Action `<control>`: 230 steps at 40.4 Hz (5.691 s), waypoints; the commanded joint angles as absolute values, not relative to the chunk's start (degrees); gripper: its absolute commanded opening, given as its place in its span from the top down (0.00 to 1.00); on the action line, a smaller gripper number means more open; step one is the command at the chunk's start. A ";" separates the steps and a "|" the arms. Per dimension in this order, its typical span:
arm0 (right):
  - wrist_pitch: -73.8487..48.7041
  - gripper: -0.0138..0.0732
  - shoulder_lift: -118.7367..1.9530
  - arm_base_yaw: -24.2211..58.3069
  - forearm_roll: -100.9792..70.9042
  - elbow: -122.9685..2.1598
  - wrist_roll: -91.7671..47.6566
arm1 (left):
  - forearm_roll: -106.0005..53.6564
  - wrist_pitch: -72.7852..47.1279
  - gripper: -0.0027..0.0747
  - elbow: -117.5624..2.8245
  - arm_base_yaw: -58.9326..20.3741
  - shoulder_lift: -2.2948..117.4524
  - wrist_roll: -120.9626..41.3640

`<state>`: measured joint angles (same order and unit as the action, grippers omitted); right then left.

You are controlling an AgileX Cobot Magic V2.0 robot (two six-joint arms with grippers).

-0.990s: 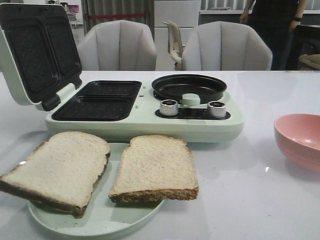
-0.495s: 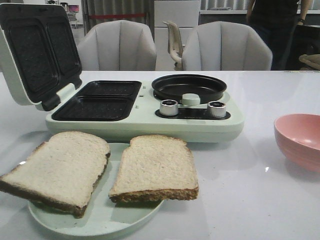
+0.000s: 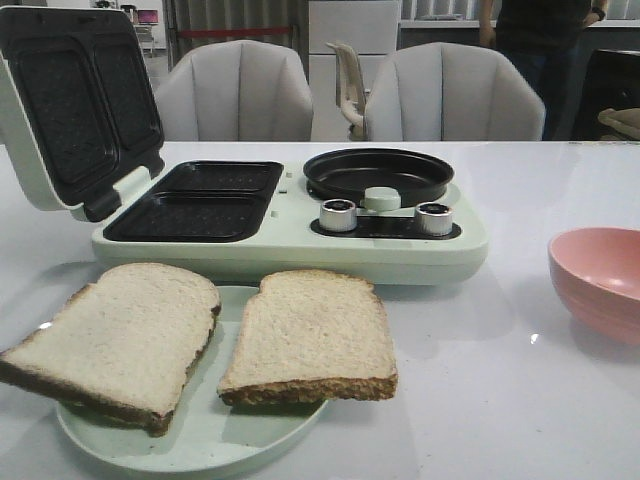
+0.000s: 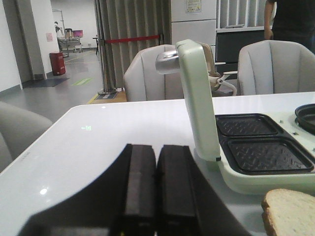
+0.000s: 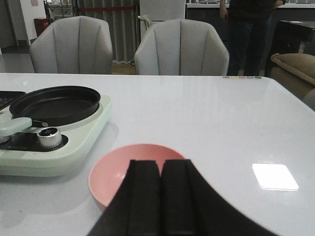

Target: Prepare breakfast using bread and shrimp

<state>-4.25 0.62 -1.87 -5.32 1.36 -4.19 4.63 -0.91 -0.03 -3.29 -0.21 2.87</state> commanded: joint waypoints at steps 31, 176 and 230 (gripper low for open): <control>-26.80 0.79 -23.76 -1.61 -5.23 -30.81 -4.49 | 2.60 -26.23 0.84 -36.76 -3.68 23.83 3.11; -27.47 0.20 -33.62 -1.61 -5.28 -30.81 -4.49 | 94.64 -46.23 0.41 -24.74 -59.46 86.87 38.18; -27.47 0.20 -33.62 -1.61 -5.28 -30.81 -4.49 | 101.41 -63.34 0.84 -25.91 -71.48 66.20 38.27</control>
<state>-31.83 -33.18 -1.77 -5.59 -29.11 -4.19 95.36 -59.14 -23.66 -71.33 69.21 37.25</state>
